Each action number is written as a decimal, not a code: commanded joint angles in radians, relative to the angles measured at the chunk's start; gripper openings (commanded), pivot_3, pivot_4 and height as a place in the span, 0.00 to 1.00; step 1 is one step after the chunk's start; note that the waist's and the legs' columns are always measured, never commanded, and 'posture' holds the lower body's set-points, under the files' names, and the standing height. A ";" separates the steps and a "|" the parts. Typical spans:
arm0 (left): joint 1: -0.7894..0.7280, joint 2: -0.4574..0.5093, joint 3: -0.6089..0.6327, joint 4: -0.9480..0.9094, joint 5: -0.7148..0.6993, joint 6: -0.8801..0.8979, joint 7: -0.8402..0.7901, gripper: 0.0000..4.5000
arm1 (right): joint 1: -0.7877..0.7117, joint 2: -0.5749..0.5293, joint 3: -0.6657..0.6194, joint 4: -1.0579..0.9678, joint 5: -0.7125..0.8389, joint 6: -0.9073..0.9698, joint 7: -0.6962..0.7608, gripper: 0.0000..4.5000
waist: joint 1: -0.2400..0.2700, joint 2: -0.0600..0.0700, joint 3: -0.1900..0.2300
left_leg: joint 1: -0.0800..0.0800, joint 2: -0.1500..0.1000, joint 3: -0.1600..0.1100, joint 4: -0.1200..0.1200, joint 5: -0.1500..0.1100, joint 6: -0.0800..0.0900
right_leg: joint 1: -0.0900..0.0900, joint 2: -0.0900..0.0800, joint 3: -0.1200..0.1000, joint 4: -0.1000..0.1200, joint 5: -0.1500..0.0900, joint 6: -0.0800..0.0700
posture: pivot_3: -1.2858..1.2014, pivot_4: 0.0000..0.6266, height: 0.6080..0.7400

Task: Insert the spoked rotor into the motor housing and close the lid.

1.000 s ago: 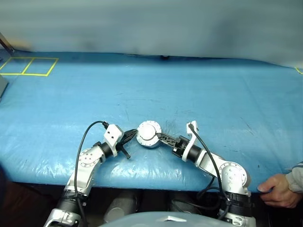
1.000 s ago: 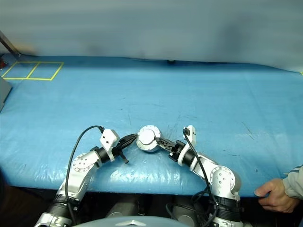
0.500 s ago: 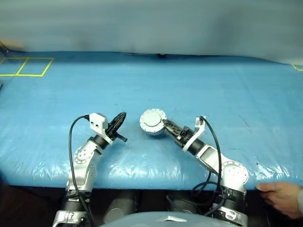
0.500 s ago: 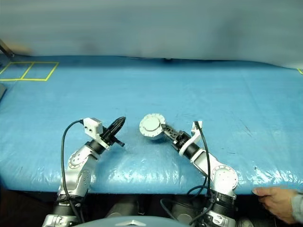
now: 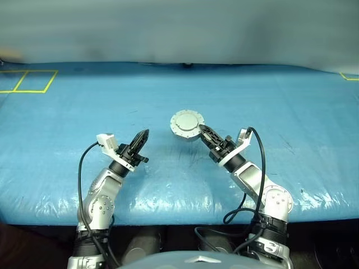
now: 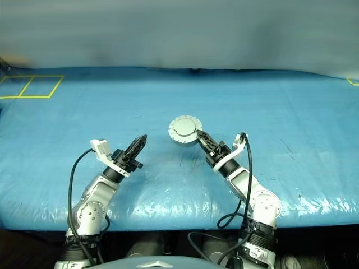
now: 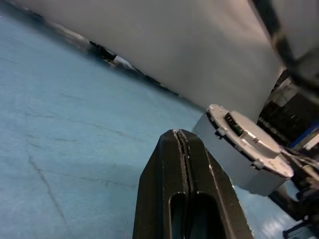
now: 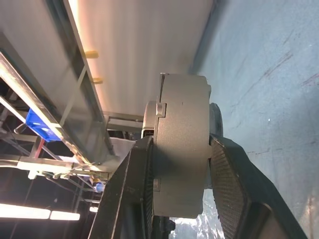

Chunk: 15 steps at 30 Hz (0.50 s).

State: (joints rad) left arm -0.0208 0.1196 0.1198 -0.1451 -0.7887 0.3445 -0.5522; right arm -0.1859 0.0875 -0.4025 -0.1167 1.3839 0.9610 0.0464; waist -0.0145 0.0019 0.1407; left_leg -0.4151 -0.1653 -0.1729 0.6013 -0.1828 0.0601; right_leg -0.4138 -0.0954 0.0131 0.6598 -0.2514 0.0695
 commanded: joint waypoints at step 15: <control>-0.064 -0.034 0.031 -0.010 -0.239 0.247 0.003 1.00 | -0.032 -0.025 0.138 -0.054 0.162 -0.016 -0.008 0.28 | 0.002 0.001 0.000 | 0.000 0.000 0.000 0.007 -0.002 0.002 | 0.001 0.000 0.000 0.000 0.001 0.001 | 0.52 0.24 1.00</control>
State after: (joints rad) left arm -0.0690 0.0943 0.1370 -0.1457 -0.9804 0.5702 -0.5519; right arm -0.1938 0.0611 -0.2801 -0.1188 1.4808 0.9475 0.0144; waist -0.0125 0.0025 0.1411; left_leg -0.4155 -0.1654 -0.1724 0.6093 -0.1846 0.0621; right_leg -0.4132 -0.0950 0.0129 0.6601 -0.2507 0.0703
